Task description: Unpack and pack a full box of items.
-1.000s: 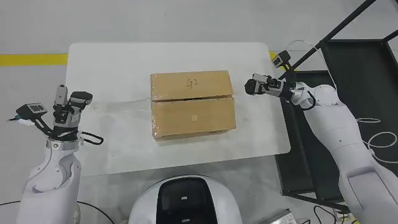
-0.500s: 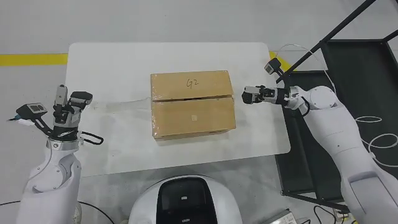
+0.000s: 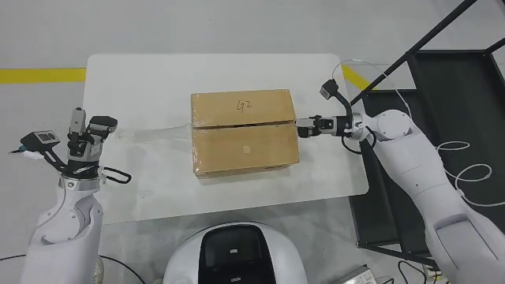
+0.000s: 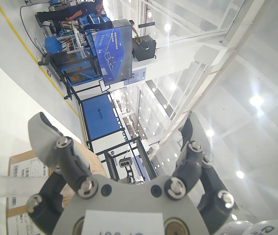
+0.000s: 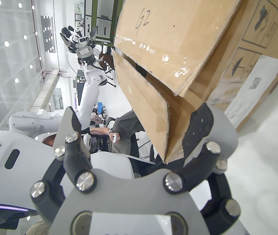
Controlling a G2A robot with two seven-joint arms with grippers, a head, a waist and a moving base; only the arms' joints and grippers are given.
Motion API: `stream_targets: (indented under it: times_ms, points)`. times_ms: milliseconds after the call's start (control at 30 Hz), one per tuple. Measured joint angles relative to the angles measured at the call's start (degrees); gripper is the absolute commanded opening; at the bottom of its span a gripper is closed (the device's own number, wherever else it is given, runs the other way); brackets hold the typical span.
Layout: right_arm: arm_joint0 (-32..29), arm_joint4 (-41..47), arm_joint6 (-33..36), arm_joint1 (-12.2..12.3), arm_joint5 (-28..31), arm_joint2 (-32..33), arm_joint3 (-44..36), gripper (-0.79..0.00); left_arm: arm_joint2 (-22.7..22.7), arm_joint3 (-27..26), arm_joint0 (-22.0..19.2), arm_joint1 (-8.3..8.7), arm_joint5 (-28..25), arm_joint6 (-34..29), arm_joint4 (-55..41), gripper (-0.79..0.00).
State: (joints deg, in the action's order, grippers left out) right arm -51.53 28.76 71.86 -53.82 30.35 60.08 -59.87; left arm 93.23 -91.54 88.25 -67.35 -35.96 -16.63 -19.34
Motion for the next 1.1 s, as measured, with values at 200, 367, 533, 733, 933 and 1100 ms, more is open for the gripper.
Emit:
stream_targets:
  times_ms: [200, 367, 533, 733, 933, 1100]
  points:
    - [1.16, 0.37, 2.13, -0.72, -0.03, -1.57, 1.01, 0.0, 0.0, 0.0, 0.0, 0.0, 0.0, 0.0, 0.0, 0.0]
    - [1.36, 2.9, 2.9, -1.04, -0.83, -2.15, 1.29, 0.0, 0.0, 0.0, 0.0, 0.0, 0.0, 0.0, 0.0, 0.0]
    - [0.6, 5.85, 3.92, -0.35, -1.84, -1.08, -0.64, 0.0, 0.0, 0.0, 0.0, 0.0, 0.0, 0.0, 0.0, 0.0]
    - [-1.84, 9.03, 5.64, 1.31, -3.55, 1.38, -5.74, 0.0, 0.0, 0.0, 0.0, 0.0, 0.0, 0.0, 0.0, 0.0]
    - [-5.14, 9.43, 7.43, 3.14, -5.33, 3.42, -12.44, 0.0, 0.0, 0.0, 0.0, 0.0, 0.0, 0.0, 0.0, 0.0]
    - [-7.79, 7.41, 8.38, 4.57, -6.28, 3.75, -17.66, 0.0, 0.0, 0.0, 0.0, 0.0, 0.0, 0.0, 0.0, 0.0]
